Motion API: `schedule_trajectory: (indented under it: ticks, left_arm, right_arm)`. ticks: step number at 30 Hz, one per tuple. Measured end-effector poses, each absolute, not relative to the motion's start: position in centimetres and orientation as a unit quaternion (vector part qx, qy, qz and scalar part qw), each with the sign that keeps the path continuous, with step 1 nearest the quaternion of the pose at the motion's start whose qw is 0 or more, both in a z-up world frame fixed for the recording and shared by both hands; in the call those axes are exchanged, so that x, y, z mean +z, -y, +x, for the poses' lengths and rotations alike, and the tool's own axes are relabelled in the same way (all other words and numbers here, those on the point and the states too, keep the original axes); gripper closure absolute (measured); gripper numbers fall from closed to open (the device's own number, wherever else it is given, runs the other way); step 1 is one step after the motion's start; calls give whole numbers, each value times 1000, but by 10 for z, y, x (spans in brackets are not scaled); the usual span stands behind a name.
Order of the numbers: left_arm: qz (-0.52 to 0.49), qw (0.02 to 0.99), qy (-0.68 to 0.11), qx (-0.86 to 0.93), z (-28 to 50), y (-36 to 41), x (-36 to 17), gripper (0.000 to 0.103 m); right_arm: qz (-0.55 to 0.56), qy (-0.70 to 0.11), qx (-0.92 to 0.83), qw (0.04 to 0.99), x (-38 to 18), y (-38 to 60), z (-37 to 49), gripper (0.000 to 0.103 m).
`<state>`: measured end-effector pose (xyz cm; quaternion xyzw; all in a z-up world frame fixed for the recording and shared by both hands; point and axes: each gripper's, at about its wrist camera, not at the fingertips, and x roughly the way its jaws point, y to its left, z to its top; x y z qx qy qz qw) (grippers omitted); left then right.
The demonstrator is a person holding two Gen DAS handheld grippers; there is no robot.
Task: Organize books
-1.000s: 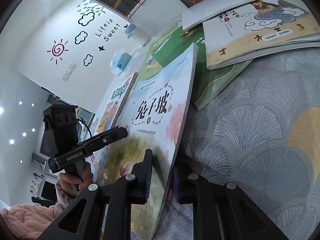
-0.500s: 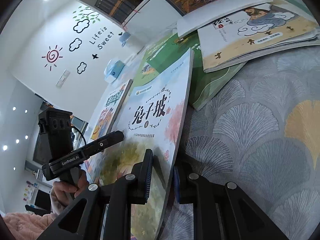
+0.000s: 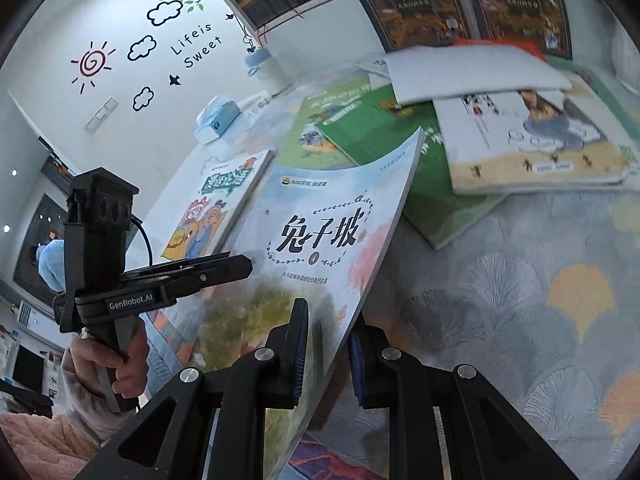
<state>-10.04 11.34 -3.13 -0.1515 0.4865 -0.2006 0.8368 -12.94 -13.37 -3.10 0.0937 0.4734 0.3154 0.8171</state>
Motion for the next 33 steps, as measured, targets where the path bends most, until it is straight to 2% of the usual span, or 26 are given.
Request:
schedule_trajectory:
  ticks: [8, 20, 33]
  left_arm:
    - [-116, 859, -467, -176, -101, -120, -6, 71]
    - [-116, 876, -438, -168, -97, -148, 21, 71]
    - [-97, 902, -399, -135, -89, -208, 59, 71]
  right_arm:
    - [79, -458, 324, 824, -9, 116, -134, 85]
    - [61, -428, 343, 834, 26, 85, -128, 85]
    - [24, -400, 384, 832, 64, 17, -113, 85]
